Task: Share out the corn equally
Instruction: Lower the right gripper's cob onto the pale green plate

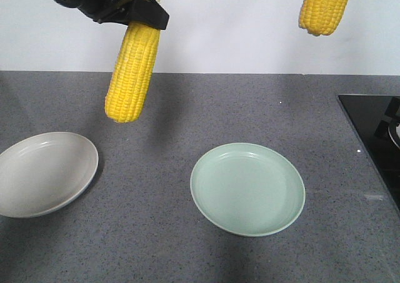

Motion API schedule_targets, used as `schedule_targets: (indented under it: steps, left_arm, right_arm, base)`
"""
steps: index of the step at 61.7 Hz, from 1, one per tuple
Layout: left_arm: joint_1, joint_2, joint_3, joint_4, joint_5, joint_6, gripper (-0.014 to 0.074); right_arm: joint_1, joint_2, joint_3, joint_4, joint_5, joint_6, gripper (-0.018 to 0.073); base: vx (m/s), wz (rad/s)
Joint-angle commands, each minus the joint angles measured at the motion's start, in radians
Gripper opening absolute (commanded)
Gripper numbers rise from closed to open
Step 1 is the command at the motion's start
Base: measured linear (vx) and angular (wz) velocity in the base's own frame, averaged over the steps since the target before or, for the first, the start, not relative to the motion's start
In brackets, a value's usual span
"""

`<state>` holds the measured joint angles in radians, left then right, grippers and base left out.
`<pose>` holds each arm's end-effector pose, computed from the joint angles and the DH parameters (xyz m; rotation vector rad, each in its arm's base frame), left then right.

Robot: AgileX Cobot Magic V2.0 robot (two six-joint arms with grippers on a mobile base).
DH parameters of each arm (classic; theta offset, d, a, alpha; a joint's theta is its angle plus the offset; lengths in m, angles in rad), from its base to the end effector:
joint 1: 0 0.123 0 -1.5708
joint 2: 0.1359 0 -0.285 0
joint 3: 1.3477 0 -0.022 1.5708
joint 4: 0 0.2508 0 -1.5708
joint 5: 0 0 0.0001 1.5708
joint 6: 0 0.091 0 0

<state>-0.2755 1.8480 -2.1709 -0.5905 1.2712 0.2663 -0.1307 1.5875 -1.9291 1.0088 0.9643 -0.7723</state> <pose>0.3612 -0.1524 0.4486 0.6680 2.2484 -0.7635 0.3314 0.0203 0.5142 -0.4618 1.7051 0.5660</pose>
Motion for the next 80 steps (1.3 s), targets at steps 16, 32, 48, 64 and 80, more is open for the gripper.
schedule_targets:
  steps: [16, 32, 48, 64, 80]
  left_arm:
    - [0.0, -0.052, -0.031, -0.043, -0.018, -0.005, -0.0008]
    - [0.0, -0.052, -0.031, -0.043, -0.018, -0.005, -0.0008]
    - [0.0, -0.052, -0.031, -0.043, -0.018, -0.005, -0.0008]
    - [0.0, -0.052, -0.031, -0.043, -0.018, -0.005, -0.0008]
    - [0.0, -0.052, -0.031, -0.043, -0.018, -0.005, -0.0008]
  right_arm:
    - [-0.005, -0.036, -0.026, 0.044, -0.047, -0.003, 0.0007]
    - [-0.005, -0.036, -0.026, 0.044, -0.047, -0.003, 0.0007]
    - [-0.005, -0.036, -0.026, 0.044, -0.047, -0.003, 0.0007]
    - [-0.005, -0.036, -0.026, 0.051, -0.051, -0.003, 0.0007]
    - [-0.005, -0.029, -0.026, 0.073, 0.041, 0.057, 0.0007]
  base:
    - [0.0, 0.0]
    - [0.0, 0.0]
    - [0.0, 0.0]
    - [0.0, 0.0]
    - [0.0, 0.0]
